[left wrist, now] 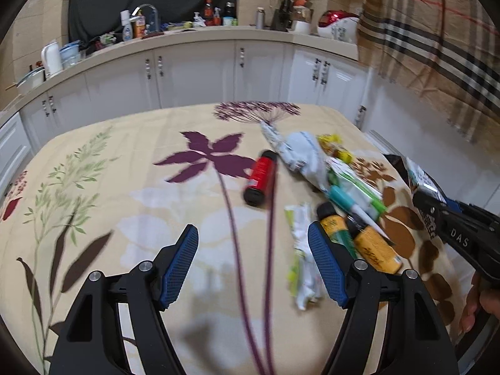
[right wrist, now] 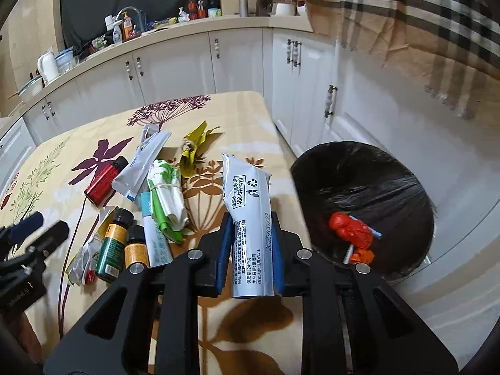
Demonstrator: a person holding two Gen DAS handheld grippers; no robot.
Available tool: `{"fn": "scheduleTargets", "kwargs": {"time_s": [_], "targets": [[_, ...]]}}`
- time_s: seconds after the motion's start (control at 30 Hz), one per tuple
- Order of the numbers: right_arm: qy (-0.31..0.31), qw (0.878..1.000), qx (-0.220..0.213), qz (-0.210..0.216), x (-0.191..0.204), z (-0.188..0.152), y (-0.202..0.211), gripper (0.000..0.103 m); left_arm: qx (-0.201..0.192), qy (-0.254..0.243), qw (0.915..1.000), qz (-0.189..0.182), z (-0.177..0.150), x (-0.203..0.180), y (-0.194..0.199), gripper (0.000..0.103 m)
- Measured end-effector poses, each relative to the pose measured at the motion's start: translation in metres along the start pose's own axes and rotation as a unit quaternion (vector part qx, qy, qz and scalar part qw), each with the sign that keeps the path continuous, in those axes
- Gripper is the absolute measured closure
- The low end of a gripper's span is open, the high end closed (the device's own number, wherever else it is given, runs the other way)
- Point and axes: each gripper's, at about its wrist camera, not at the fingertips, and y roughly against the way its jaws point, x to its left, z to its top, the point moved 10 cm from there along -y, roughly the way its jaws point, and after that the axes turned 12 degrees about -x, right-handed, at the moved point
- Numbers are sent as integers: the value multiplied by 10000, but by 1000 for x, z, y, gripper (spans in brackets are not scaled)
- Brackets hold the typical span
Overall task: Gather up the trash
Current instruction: 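Grasp the crumpled white-yellow wrapper with the left gripper while the right holds the tube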
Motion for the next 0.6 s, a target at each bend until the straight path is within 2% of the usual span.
{"fn": "scheduleTargets", "kwargs": {"time_s": [0.17, 0.47, 0.53, 0.6], "targets": [[-87, 9999, -69, -1, -11, -1, 8, 81, 229, -25, 9997, -99, -14, -14, -8, 35], [-183, 9998, -116, 35, -19, -3, 13, 81, 561, -153, 9979, -269, -25, -23, -14, 66], [-184, 9998, -116, 39, -19, -3, 13, 81, 574, -189, 9977, -290, -26, -24, -14, 76], [-183, 9998, -109, 49, -18, -4, 13, 81, 571, -226, 9976, -332, -26, -26, -14, 81]]}}
